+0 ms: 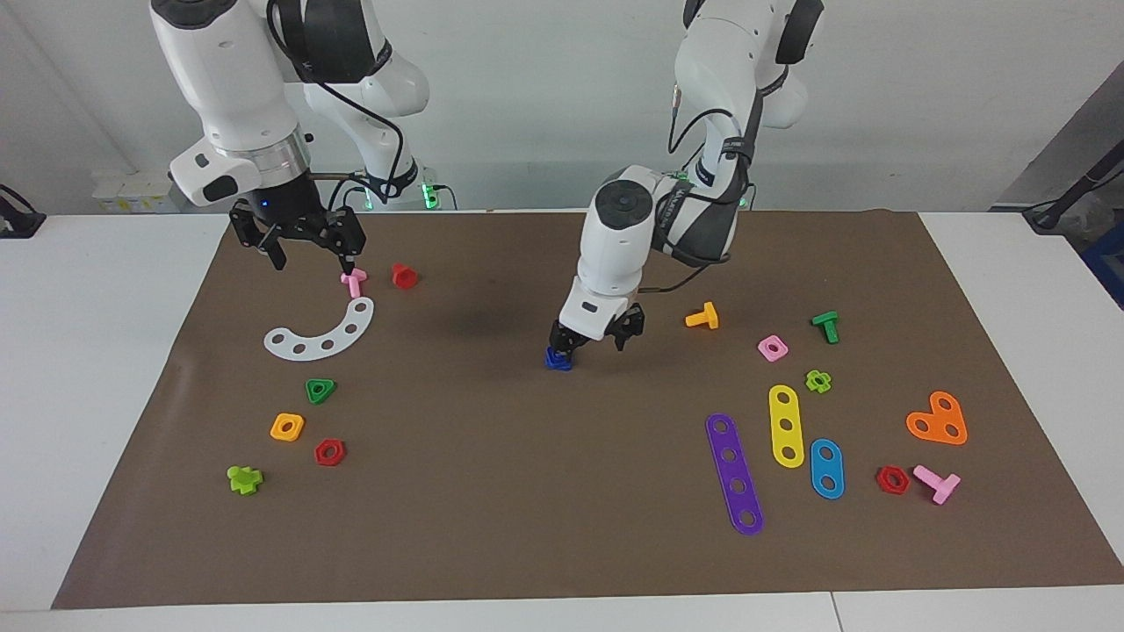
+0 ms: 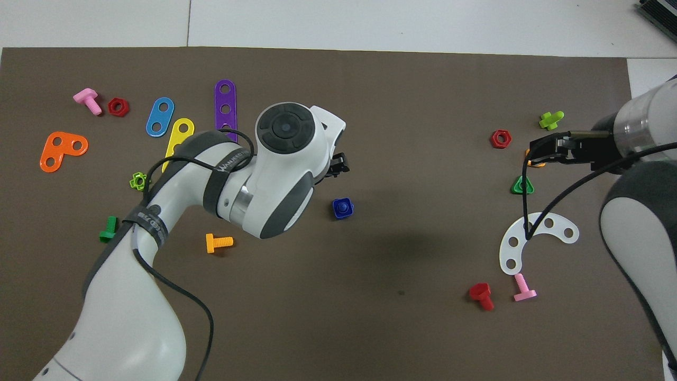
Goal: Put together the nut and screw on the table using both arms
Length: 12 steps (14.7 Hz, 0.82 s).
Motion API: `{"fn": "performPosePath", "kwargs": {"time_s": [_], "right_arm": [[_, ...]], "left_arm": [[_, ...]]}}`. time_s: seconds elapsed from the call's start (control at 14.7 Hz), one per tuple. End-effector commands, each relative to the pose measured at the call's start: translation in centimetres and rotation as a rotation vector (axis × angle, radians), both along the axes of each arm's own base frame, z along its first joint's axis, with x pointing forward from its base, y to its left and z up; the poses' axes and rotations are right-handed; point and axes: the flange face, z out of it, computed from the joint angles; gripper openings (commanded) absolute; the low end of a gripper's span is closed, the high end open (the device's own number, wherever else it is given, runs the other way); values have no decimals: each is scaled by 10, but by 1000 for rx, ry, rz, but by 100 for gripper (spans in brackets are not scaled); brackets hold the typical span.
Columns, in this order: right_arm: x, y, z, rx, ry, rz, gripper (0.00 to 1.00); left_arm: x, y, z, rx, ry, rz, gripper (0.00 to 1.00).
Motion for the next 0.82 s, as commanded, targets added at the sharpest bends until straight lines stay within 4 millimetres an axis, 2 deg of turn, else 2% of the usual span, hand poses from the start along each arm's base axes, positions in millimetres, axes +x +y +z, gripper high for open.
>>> {"fn": "performPosePath", "kwargs": {"time_s": [0.0, 0.14, 0.41, 0.48, 0.61, 0.68, 0.75], "right_arm": [[-4, 2, 0, 0, 5, 10, 100], [-4, 1, 0, -1, 10, 8, 100], [-4, 4, 0, 0, 10, -15, 100], [-4, 4, 0, 0, 10, -17, 100], [-7, 5, 4, -1, 8, -17, 100], [-7, 4, 5, -1, 5, -17, 100], [-7, 5, 4, -1, 7, -21, 100]], "left_arm": [[23, 58, 30, 19, 21, -65, 100], [33, 118, 45, 40, 68, -126, 100], [32, 248, 49, 37, 141, -265, 100], [27, 274, 55, 31, 139, -287, 100], [16, 315, 68, 26, 141, -298, 100], [11, 329, 78, 25, 145, -280, 100], [7, 334, 93, 26, 128, -271, 100]]}}
